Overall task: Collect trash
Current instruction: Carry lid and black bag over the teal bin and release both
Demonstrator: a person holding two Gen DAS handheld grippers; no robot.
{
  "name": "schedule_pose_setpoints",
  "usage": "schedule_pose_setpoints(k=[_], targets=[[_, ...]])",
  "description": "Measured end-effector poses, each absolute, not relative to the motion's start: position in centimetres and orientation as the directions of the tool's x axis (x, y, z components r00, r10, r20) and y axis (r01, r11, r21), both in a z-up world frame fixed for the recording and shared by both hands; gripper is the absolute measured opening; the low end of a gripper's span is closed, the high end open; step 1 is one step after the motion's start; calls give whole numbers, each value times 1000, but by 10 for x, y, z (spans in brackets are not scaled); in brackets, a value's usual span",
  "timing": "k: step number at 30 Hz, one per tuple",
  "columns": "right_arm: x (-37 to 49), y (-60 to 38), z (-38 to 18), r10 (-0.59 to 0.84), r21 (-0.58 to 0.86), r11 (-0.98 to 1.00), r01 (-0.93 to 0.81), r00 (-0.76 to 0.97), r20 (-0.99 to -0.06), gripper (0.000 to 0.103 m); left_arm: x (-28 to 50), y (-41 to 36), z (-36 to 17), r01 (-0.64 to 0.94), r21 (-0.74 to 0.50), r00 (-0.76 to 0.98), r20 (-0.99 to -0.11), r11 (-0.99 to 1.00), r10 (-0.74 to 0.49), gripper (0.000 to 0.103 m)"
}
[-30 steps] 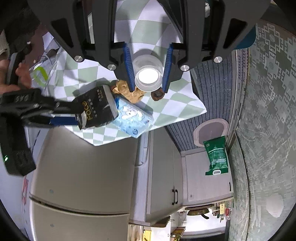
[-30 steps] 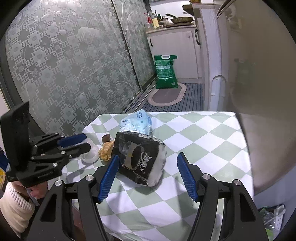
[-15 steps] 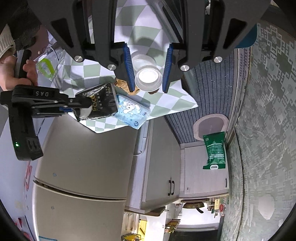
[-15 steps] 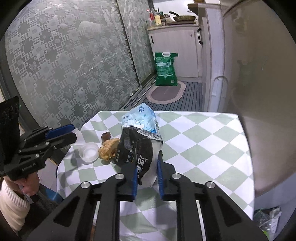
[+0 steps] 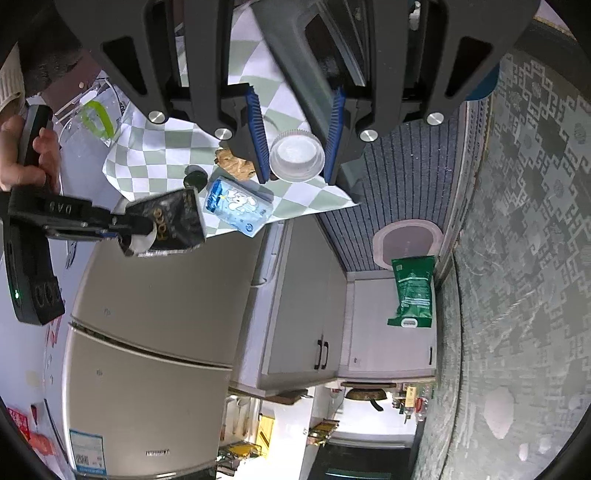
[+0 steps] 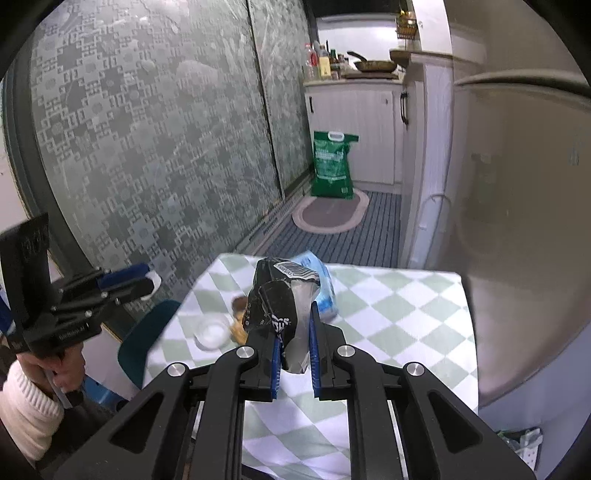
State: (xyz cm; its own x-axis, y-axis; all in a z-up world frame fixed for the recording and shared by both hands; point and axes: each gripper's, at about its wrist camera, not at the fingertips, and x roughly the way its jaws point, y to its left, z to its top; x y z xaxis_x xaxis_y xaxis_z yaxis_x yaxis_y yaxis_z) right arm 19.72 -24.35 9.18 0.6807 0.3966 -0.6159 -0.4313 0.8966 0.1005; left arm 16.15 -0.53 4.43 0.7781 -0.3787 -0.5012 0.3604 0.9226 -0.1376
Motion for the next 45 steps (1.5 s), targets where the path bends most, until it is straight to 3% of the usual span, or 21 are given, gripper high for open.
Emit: schedule_pose_setpoints(k=[16,45], targets=[[195,-141,101,492,101,823,-559,611,-620,12,142,87,23,219,-142,797,-544,965,-261,32],[199,22,8,441,62,717,-694,384,-811,12,152,169,-101,55,-134,574,-806,989,-141,32]])
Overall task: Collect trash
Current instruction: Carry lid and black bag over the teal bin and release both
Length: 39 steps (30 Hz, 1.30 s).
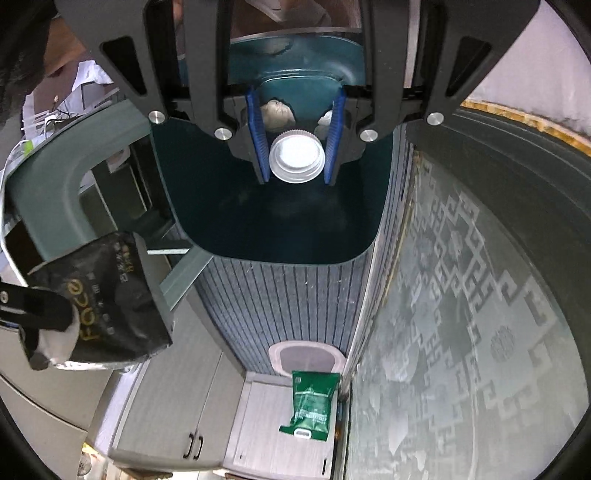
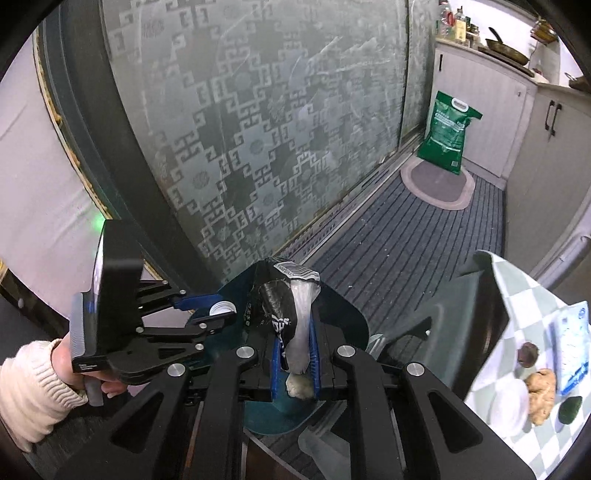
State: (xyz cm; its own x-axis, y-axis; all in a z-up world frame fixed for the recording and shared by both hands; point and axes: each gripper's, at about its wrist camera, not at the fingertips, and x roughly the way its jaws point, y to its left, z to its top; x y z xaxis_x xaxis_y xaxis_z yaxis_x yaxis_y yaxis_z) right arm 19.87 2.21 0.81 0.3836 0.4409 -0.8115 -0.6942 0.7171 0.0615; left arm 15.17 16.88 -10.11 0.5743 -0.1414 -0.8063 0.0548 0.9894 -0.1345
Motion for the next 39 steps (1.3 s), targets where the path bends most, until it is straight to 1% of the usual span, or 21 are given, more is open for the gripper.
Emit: schedule_pose_setpoints(k=[4,6,7,8,14,16,18,20,25,30,32,35,37,38,39], targets=[[199,30,-1,422,54,716,-696,370,-827,12,159,171,-111,48,-141,542,-828,989,-145,32],[200,34,-7,408,48,714,-698,359,-840,12,160,170,-115,38,-126,526,-841,991,-127,33],[201,35,-9,402,45,714,-699,356,-844,12,161,169,-116,38,-121,519,-846,992,-123,36],[201,38,-13,393,43,713,-699,349,-850,12,162,169,-118,38,-119,512,-850,992,-121,42],[201,42,-21,380,39,711,-702,338,-861,12,158,176,-111,33,-131,537,-834,991,-128,42],[200,44,-23,378,40,709,-704,331,-865,12,155,179,-106,26,-132,554,-823,991,-124,39],[199,46,-26,375,44,706,-707,321,-869,12,153,181,-99,24,-135,573,-810,991,-124,39],[199,49,-30,374,50,702,-711,307,-875,12,150,181,-91,23,-133,595,-795,991,-121,35],[197,59,-49,361,70,688,-722,257,-896,12,141,183,-75,15,-133,645,-756,991,-111,31],[194,66,-68,363,125,681,-722,185,-913,12,135,185,-61,25,-166,679,-721,986,-138,26],[192,69,-76,347,118,678,-725,175,-921,12,135,184,-60,28,-167,679,-720,985,-141,22],[190,71,-87,329,117,675,-728,155,-931,12,132,183,-54,39,-171,695,-703,984,-150,21],[189,72,-94,310,101,675,-730,156,-938,14,129,183,-49,44,-177,712,-685,983,-155,21],[189,73,-97,290,76,676,-733,170,-942,20,128,183,-45,45,-181,721,-675,982,-158,21],[188,72,-99,276,61,675,-735,175,-945,35,127,182,-41,48,-184,731,-663,982,-160,21]])
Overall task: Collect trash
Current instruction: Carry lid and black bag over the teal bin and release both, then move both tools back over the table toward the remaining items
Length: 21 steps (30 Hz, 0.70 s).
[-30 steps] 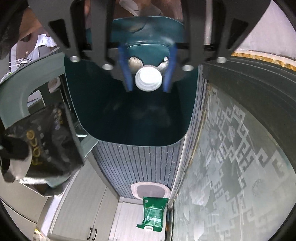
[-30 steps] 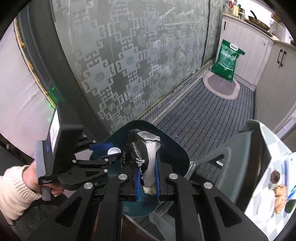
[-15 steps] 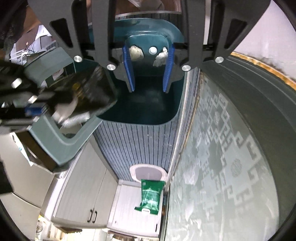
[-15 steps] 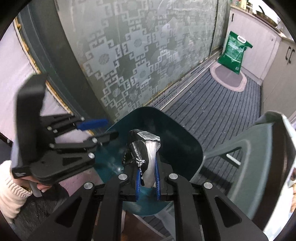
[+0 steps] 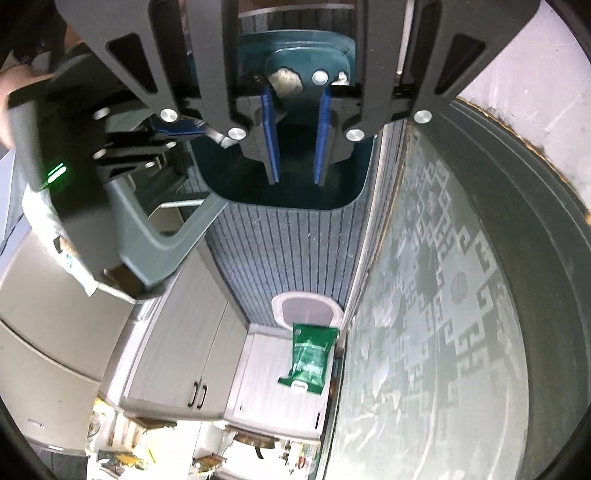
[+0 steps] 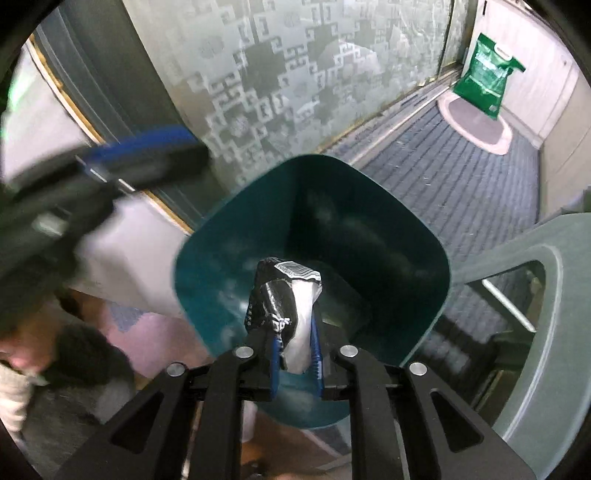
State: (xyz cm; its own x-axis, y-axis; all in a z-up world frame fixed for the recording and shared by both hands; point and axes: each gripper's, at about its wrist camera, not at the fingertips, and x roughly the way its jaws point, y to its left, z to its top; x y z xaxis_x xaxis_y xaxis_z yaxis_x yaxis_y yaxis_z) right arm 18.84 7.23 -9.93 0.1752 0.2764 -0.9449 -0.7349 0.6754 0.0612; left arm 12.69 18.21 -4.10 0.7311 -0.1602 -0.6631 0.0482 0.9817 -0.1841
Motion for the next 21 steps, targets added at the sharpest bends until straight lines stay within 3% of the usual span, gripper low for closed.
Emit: schedule_pose_setpoints(k=[2,10,21], targets=[[188,73,-106,249,30,677,-735,190,-950,40,123,181,-34,53,-187,747,-645,981,-163,21],[190,63,-113,227,19,681,-732,187,-956,40,110,168,4,110,-210,821,-532,972,-208,21],[186,55,-75,343,68,670,-740,226,-912,40,103,155,37,132,-198,875,-437,971,-208,21]])
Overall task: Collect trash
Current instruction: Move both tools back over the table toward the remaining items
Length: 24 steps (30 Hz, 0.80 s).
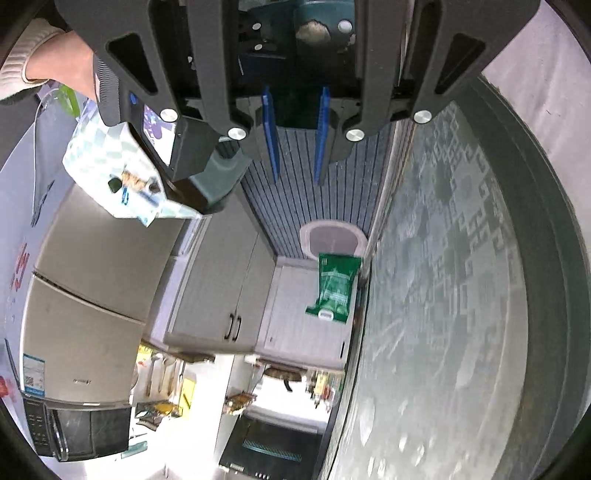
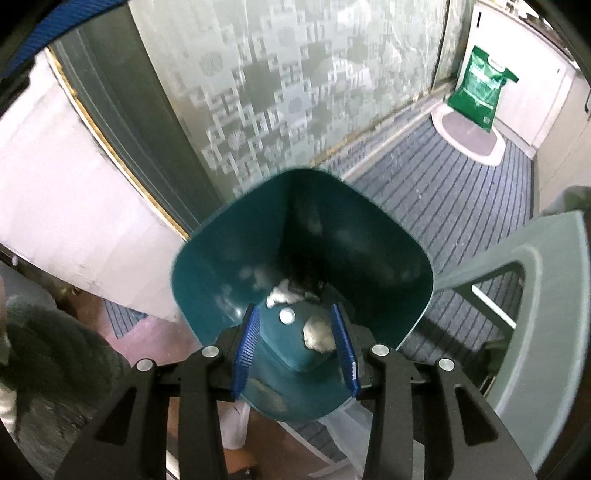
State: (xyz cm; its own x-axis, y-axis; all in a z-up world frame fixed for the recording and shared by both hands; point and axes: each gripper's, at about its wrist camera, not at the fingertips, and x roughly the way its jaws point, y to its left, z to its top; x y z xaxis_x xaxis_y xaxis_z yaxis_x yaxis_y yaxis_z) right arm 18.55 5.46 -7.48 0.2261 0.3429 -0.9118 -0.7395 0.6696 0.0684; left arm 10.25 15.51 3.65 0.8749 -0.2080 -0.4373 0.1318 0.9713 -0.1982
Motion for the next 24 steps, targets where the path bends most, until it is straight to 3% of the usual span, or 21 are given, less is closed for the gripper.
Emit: schedule_pose_setpoints(k=[7,10,22,24], targets=[[180,45,-31,408,55,664,-745,300,-862,40,97,154,55,146,-227,904,-364,963,-223,29],[183,33,-9,444,57,672,-738,341,-828,40,97,150,59,152,-216,907,-357,964,-223,38],[202,-38,52,450,19,762,-648,506,-736,43,115,114,59,206,-200,888,-373,958,-269,41],[204,-53,61,439,6,771,-636,525,-729,49,119,102,59,227,-195,878,-383,954,-287,42]])
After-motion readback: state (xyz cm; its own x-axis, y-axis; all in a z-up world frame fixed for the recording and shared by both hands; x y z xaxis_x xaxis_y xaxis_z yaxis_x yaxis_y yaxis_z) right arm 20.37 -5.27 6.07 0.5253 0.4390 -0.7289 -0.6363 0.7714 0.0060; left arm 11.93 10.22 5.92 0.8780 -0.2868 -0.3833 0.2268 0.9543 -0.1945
